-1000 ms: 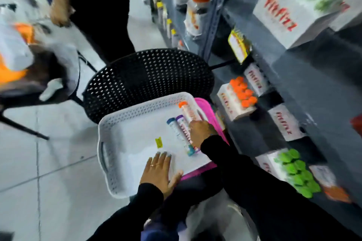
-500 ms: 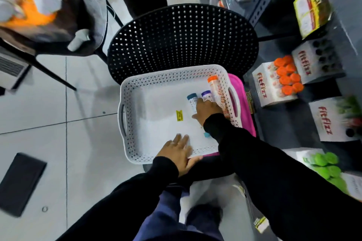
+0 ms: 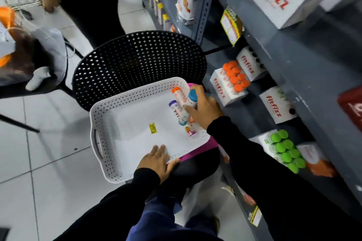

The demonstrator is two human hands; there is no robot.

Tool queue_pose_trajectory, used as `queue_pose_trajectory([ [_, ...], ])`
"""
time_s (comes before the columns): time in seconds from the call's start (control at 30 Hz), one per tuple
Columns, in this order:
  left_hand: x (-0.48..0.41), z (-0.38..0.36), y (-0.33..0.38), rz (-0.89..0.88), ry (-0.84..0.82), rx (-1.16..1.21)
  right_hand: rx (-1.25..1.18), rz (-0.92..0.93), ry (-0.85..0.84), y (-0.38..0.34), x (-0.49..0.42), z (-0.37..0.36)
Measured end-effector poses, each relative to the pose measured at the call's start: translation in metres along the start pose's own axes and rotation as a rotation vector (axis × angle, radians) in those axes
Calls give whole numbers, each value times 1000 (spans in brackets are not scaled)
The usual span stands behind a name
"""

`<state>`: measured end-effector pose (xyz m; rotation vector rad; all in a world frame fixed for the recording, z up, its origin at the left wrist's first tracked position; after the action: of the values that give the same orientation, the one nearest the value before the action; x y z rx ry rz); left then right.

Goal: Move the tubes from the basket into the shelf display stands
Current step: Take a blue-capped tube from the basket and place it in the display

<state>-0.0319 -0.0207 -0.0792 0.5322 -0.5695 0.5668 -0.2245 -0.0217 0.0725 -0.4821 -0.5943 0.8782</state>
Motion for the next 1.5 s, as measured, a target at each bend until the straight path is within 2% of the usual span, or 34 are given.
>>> queue_pose_trajectory([
  [0.13,2,1,0,-9,-5,-69,6,-66,16,8,31,37],
  [0.23,7,15,13,-37,61,-134,-69,-77,109,12,62,77],
  [0.3,9,36,35,-66,141,-94,-146,-95,103,16,79,101],
  [0.4,9,83,108,-244,292,-28,-236,-107,44,22,117,141],
  [0.47,6,110,160,-358,348,-26,-178,-108,45,20,143,168],
  [0.6,12,148,259,-611,479,-39,-79,-171,185,19,205,216],
  [0.67,18,158,300,-720,509,-59,77,-240,264,19,232,238],
  [0.77,25,159,348,-827,511,-165,275,-360,352,20,267,266],
  [0.87,33,142,392,-937,452,-327,307,-453,379,29,305,285],
  [1.03,32,116,417,-787,458,-397,288,-508,417,39,347,304],
  [1.2,27,108,413,-798,500,-444,290,-567,487,59,370,317],
  [1.37,22,105,410,-809,459,-485,170,-603,659,80,374,332],
  [1.5,22,103,409,-797,441,-496,179,-675,837,92,367,343],
])
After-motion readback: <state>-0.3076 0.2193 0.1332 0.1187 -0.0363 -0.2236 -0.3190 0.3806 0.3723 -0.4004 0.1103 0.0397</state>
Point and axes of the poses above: each hand's wrist, its own x-axis away from the middle knuckle, its own z-axis out of the back of the hand, y = z × x, the point moved 8 cm from there along -x, towards the middle knuckle, and after that the axes turned 10 degrees about -y, right-handed, at the moved point
